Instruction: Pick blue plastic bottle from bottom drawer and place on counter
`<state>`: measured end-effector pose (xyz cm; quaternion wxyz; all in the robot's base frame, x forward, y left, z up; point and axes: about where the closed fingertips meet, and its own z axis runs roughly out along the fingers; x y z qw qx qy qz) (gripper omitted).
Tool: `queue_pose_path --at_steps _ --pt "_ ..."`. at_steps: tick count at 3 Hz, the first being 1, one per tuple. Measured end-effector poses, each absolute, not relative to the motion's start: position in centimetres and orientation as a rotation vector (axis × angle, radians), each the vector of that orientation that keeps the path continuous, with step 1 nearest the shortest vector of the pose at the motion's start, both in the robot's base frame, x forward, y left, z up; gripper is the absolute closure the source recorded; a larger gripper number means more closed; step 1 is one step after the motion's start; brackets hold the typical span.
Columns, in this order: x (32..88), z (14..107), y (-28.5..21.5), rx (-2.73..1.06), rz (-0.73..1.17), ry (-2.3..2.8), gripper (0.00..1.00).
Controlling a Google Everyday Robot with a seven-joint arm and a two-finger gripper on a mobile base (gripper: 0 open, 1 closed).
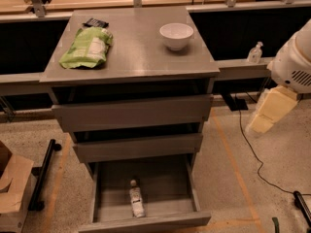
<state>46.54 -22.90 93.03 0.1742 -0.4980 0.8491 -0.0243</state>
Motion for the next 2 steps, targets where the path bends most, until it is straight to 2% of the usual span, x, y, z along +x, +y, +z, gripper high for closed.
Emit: queue_pose_path --at_steps 1,2 --pt "47.4 91.2 -21.7 -1.375 0.076 2.397 0.00" --pt "49.2 87.3 -18.0 -1.306 0.248 2.388 0.00"
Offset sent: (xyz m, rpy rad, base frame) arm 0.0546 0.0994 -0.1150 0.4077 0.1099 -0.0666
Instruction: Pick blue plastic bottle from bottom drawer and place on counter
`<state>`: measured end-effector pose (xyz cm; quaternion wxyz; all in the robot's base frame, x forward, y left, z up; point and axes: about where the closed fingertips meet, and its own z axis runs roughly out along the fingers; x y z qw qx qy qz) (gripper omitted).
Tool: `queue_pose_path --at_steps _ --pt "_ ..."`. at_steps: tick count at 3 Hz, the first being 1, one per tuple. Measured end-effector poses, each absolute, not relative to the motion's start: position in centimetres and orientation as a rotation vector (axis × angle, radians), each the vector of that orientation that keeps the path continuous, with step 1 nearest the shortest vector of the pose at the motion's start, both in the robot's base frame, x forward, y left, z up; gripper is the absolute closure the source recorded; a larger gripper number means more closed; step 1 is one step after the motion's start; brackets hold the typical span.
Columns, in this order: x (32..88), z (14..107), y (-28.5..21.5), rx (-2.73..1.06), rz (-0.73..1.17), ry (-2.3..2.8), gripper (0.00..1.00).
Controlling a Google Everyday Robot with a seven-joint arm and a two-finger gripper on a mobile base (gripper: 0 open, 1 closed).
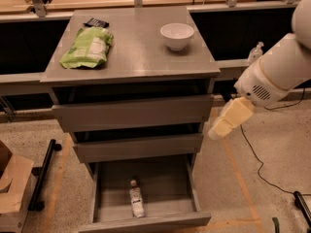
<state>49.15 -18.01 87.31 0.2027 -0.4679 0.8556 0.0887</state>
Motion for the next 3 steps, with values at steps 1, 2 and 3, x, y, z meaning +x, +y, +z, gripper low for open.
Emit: queue_pose_path --at_steps 1,2,3 --pt "50.90 82.57 -14.10 -1.162 0.433 2.397 0.00" --pt "51.53 82.91 -13.96 -1.148 0.419 2.377 0.00" --pt "51.53 82.62 -14.00 -1.151 0.395 2.396 0.00"
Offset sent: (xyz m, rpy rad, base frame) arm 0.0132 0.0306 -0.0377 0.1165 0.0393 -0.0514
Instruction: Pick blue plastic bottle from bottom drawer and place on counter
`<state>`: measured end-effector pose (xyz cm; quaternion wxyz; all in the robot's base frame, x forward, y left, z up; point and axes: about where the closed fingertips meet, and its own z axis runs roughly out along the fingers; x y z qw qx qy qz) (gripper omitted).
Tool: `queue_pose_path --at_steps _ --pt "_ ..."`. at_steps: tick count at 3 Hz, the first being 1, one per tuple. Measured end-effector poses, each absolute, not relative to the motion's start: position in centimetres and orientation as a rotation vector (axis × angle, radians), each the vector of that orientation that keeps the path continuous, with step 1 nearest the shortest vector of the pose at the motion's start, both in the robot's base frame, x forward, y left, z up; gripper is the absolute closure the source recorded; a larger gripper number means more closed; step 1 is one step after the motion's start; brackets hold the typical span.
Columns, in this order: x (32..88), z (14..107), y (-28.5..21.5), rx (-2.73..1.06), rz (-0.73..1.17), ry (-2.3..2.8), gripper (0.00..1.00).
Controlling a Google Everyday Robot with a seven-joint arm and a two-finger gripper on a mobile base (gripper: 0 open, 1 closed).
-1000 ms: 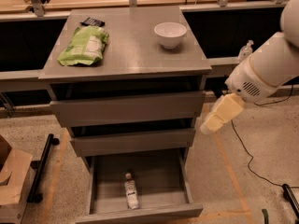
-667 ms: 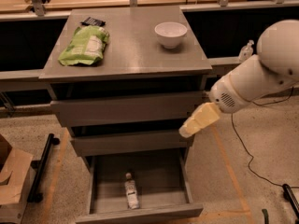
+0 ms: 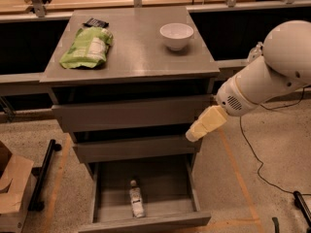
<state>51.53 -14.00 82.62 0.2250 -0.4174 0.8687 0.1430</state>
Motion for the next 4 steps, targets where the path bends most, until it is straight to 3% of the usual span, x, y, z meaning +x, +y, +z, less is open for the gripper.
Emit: queue_pose_path --at_steps 3,4 --pt "54.2 65.3 -11.1 -0.838 0.530 2.540 0.00" --pt "53.9 64.2 -11.1 -0.835 0.545 2.552 0.00"
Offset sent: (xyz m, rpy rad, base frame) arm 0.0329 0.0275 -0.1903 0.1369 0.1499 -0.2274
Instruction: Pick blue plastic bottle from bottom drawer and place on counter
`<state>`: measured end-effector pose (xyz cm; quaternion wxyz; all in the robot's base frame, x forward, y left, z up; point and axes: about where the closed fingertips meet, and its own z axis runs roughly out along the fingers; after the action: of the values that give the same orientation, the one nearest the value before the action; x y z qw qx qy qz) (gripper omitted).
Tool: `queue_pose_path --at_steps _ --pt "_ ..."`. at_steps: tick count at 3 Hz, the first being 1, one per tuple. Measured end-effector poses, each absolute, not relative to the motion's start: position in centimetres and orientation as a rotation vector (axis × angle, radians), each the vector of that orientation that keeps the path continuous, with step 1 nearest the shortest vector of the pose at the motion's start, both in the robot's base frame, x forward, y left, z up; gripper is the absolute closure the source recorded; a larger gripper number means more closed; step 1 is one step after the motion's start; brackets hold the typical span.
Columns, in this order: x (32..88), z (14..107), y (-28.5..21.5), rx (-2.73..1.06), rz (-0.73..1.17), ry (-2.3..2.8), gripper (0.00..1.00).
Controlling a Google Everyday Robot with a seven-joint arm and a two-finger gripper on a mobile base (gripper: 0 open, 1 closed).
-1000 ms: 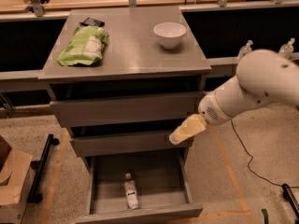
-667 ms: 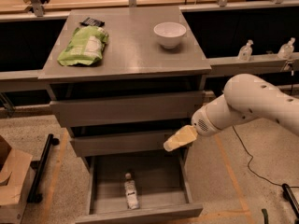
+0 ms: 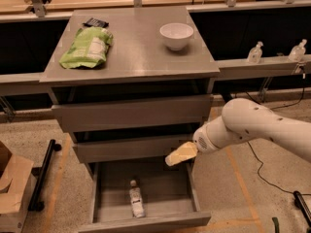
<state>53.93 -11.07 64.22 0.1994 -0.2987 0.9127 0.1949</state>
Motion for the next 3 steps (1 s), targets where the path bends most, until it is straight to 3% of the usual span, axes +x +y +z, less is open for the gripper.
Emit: queue_pose_path --at_steps 3 --pt "56.6 49.4 -5.2 -0.675 0.774 2.605 0.00"
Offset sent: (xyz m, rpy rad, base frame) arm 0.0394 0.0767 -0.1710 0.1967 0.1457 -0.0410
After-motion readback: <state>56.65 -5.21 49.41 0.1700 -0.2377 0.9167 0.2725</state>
